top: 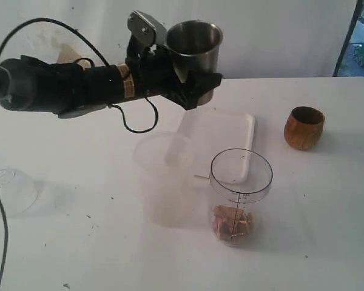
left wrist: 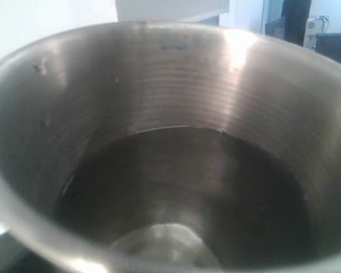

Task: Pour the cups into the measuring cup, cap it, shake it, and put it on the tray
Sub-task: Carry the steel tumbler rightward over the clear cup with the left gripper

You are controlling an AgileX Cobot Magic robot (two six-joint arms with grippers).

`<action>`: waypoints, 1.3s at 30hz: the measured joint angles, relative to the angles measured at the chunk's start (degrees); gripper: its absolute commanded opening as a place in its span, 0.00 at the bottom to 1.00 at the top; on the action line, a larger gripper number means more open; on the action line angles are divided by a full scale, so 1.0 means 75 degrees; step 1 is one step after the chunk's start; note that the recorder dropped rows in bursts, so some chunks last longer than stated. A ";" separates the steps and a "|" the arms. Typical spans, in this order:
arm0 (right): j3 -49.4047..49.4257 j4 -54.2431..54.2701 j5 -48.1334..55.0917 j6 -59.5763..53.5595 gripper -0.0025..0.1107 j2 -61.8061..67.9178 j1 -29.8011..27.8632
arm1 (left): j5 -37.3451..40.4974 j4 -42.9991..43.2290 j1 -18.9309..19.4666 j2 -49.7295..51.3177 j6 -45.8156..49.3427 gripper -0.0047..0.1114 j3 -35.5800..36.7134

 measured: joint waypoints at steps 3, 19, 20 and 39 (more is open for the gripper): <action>0.0000 0.0000 0.0000 0.0000 0.02 0.0000 0.0000 | 0.0011 0.0352 -0.0148 0.0210 -0.0031 0.04 -0.0192; 0.0000 0.0000 0.0000 0.0000 0.02 0.0000 0.0000 | -0.0294 0.1591 -0.0214 0.0282 0.0492 0.04 -0.0259; 0.0000 0.0000 0.0000 0.0000 0.02 0.0000 0.0000 | -0.0341 0.1605 -0.0214 0.0282 0.0548 0.04 -0.0259; 0.0000 0.0000 0.0000 0.0000 0.02 0.0000 0.0000 | -0.1108 0.2198 -0.0214 0.0282 0.1454 0.04 -0.0259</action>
